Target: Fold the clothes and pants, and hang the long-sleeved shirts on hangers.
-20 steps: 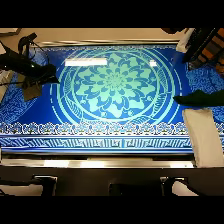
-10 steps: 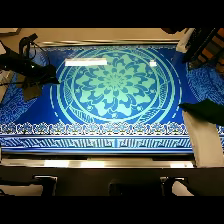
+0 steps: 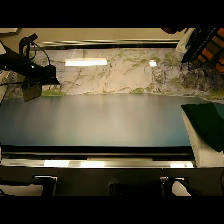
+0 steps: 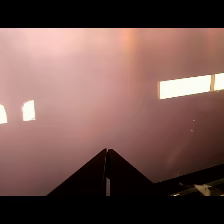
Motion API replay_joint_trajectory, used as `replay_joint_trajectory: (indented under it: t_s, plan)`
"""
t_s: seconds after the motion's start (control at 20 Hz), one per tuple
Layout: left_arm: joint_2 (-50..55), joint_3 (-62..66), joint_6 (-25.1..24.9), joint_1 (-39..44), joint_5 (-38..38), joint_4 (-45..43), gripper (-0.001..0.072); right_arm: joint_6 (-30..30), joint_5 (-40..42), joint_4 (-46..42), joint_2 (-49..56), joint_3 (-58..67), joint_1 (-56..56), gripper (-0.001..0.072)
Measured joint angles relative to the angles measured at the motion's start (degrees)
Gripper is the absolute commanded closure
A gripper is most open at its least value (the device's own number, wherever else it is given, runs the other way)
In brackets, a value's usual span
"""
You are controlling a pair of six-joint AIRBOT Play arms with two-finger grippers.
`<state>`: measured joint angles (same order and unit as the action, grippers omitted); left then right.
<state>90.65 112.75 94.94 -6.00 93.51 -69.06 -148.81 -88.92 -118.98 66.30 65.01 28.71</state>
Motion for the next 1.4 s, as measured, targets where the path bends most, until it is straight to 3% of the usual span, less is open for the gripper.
replay_joint_trajectory:
  t_s: [0.4,0.45,0.5,0.55,0.65,0.7,0.8,0.85,1.0,1.15,1.4]
  plan:
    - [0.00,0.00,0.00,0.00,0.00,0.00,0.0688,-0.35,0.98,-2.95,-0.76,-8.90,0.00,0.0681]
    - [0.00,0.00,0.00,0.02,0.00,0.00,0.0688,-0.35,1.11,-3.19,-0.79,-9.49,0.00,0.0606]
    - [0.00,0.00,0.00,0.07,0.00,0.00,0.0688,-0.37,1.05,-3.34,-0.79,-10.08,0.00,0.0426]
    - [0.00,0.00,0.00,0.09,0.00,0.00,0.0688,-0.35,0.46,-3.82,-0.79,-10.62,0.00,0.0319]
    - [0.00,0.00,0.00,0.11,0.00,0.02,0.0688,0.44,-0.24,-4.44,-0.81,-11.30,0.04,0.0375]
    - [0.00,0.00,0.00,0.11,0.00,0.00,0.0688,1.46,-0.22,-4.55,-0.81,-11.30,0.07,0.0442]
    - [0.00,0.00,0.00,0.11,-0.04,0.00,0.0689,4.61,0.87,-4.00,-0.81,-10.05,0.04,0.0643]
    - [0.00,0.00,0.02,0.13,-0.22,-0.15,0.0689,7.10,2.51,-2.32,-0.90,-8.90,0.04,0.0684]
    - [-0.09,-0.31,0.09,0.50,-2.23,-1.16,0.0690,18.67,10.84,10.21,-1.81,-5.11,-1.53,0.0685]
    - [-1.68,-4.02,0.09,2.62,-4.50,-4.90,0.0690,31.50,19.37,23.71,-2.43,-3.15,-10.27,0.0685]
    - [-11.52,-22.62,0.07,6.67,-13.84,-11.56,0.0689,47.04,26.21,31.82,-2.71,-2.23,-33.35,0.0684]
